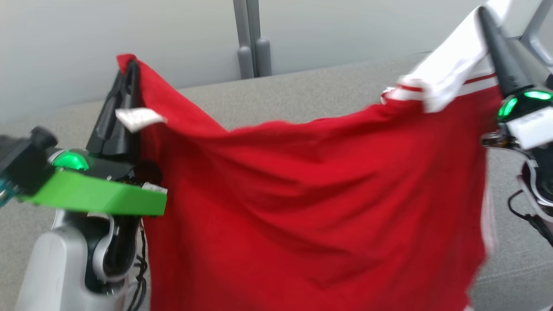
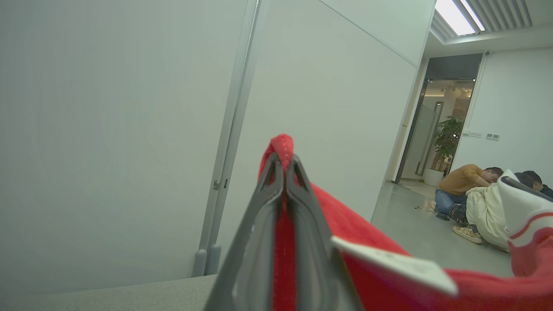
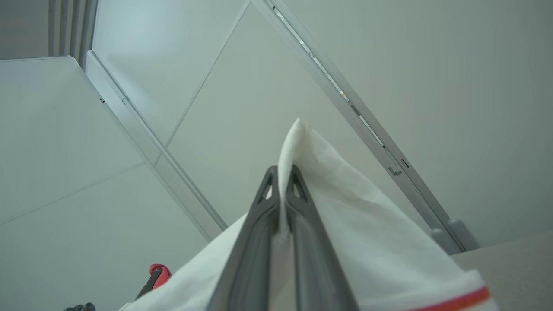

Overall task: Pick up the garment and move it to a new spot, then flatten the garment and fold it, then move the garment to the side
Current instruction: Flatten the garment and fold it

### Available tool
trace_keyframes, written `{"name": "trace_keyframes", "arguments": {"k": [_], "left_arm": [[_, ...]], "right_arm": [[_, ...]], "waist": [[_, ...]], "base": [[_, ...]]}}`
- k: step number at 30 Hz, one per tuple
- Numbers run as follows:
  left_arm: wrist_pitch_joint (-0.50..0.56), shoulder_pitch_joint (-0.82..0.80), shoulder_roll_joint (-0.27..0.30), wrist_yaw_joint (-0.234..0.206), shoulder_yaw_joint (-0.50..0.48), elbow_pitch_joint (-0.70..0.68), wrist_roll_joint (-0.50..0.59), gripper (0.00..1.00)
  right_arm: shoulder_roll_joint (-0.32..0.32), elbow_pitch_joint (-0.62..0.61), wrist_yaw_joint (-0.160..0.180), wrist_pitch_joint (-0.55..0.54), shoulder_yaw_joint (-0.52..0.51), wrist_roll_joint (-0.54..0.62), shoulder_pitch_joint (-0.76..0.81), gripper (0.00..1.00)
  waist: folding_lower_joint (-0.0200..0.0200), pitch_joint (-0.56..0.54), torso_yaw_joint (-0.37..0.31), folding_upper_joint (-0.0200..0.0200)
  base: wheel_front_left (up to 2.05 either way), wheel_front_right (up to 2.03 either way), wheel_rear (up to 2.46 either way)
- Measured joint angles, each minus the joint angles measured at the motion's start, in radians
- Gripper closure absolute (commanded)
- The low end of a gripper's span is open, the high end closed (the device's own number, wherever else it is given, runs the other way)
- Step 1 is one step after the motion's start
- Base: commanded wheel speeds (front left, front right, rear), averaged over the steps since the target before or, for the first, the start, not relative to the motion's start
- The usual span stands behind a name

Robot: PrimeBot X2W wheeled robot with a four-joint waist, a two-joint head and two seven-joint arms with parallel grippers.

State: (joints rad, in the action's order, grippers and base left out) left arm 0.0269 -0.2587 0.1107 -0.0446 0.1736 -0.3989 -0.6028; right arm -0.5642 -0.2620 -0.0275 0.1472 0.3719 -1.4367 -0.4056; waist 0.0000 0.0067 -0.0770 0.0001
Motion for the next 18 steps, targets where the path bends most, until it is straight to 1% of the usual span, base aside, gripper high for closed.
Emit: {"name": "trace_keyframes", "arguments": {"k": [2,4,5,7,8,9,11,14,16,18], "left_arm": [[0.039,-0.029,0.011,-0.001,0.005,0.096,0.004,1.00],[0.057,-0.120,0.020,-0.008,-0.005,0.192,0.018,1.00],[0.055,-0.190,0.028,-0.009,-0.016,0.232,0.041,1.00],[0.031,-0.349,0.028,-0.015,-0.054,0.277,0.073,1.00],[0.017,-0.429,0.025,-0.019,-0.072,0.284,0.082,1.00],[0.002,-0.498,0.017,-0.022,-0.089,0.287,0.081,1.00],[-0.026,-0.585,0.009,-0.022,-0.112,0.297,0.082,1.00],[-0.027,-0.577,0.015,-0.022,-0.108,0.353,0.084,1.00],[-0.015,-0.510,0.025,-0.022,-0.098,0.405,0.082,1.00],[0.002,-0.407,0.027,-0.020,-0.076,0.469,0.078,1.00]], "right_arm": [[0.007,0.095,0.035,-0.047,0.053,0.016,-0.041,1.00],[0.008,0.198,0.075,-0.072,0.068,0.096,-0.154,1.00],[0.008,0.242,0.093,-0.069,0.056,0.150,-0.239,1.00],[0.029,0.288,0.117,-0.027,-0.012,0.206,-0.412,1.00],[0.051,0.290,0.126,0.005,-0.047,0.214,-0.493,1.00],[0.066,0.287,0.125,0.026,-0.063,0.222,-0.558,1.00],[0.088,0.291,0.106,0.052,-0.059,0.237,-0.627,1.00],[0.115,0.340,0.104,0.040,0.018,0.241,-0.589,1.00],[0.137,0.382,0.104,0.020,0.075,0.239,-0.512,1.00],[0.161,0.432,0.105,0.009,0.109,0.223,-0.415,1.00]], "waist": [[0.0000,0.022,0.008,0.0000],[0.0000,0.045,0.017,0.0000],[0.0000,0.056,0.023,0.0000],[0.0000,0.072,0.040,0.0000],[0.0000,0.078,0.050,0.0000],[0.0000,0.082,0.060,0.0000],[0.0000,0.088,0.079,0.0000],[0.0000,0.094,0.100,-0.0001],[0.0000,0.101,0.104,0.0000],[0.0000,0.110,0.104,0.0000]], "base": [[0.00,0.00,0.00],[0.00,0.00,0.00],[0.00,0.00,0.00],[0.00,0.00,0.00],[0.00,0.00,0.00],[0.00,0.00,0.00],[0.00,0.00,0.00],[0.00,0.00,0.00],[0.00,0.00,0.00],[0.00,0.00,0.00]]}}
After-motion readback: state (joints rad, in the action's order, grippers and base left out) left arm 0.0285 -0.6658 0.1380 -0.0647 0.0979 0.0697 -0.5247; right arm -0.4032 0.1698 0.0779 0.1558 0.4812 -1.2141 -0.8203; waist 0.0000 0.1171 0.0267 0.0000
